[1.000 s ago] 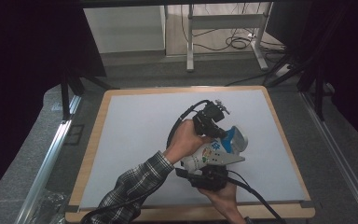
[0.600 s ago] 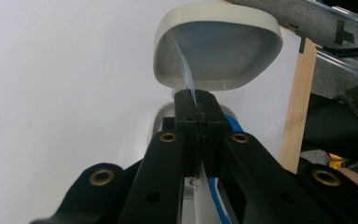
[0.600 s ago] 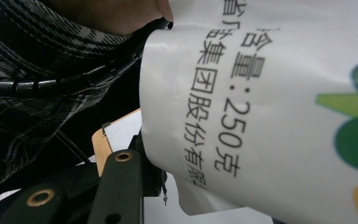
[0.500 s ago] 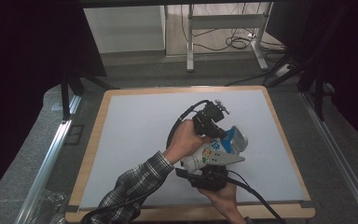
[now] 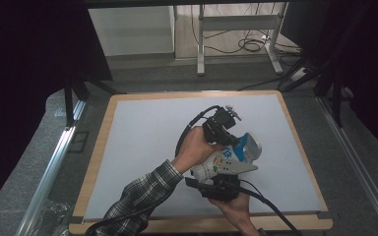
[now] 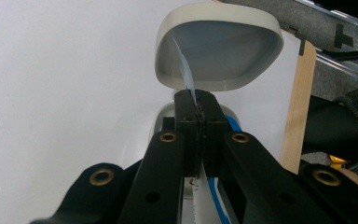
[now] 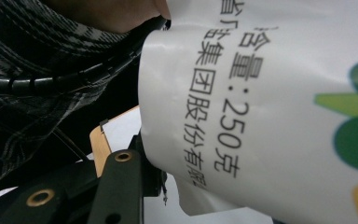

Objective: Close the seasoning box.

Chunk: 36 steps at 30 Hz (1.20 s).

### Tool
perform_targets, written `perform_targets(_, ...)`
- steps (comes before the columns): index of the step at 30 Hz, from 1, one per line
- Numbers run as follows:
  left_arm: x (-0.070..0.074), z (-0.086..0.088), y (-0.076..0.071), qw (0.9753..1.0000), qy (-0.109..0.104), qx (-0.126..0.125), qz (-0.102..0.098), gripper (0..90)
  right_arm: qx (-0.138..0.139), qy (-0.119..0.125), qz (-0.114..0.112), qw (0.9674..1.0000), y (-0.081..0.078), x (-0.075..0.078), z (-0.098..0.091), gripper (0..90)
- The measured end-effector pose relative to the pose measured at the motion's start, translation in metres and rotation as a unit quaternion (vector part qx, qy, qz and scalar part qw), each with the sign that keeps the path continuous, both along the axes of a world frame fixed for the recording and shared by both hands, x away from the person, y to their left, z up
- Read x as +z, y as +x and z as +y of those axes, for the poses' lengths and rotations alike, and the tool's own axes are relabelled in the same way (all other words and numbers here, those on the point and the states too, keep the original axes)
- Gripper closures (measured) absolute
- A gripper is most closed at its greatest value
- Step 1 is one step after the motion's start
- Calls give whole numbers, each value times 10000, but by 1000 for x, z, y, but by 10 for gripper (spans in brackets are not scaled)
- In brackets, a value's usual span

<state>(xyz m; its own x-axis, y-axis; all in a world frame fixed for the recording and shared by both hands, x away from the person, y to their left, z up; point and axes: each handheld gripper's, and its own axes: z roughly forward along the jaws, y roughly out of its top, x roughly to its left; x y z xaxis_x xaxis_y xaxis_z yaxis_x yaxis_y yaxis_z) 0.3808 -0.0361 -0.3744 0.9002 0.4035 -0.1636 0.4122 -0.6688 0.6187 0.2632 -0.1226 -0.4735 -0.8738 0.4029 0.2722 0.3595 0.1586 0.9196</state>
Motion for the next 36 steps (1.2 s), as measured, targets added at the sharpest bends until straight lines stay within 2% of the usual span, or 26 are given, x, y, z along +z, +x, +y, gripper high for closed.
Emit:
perform_targets(29, -4, 9, -6, 9996, -244, 7, -105, 887, -27, -201, -168, 9997, 0, -10, 2, 575)
perform_targets(36, -3, 10, -7, 9996, -257, 5, -133, 887, -36, -209, -110, 9997, 1, -12, 1, 578)
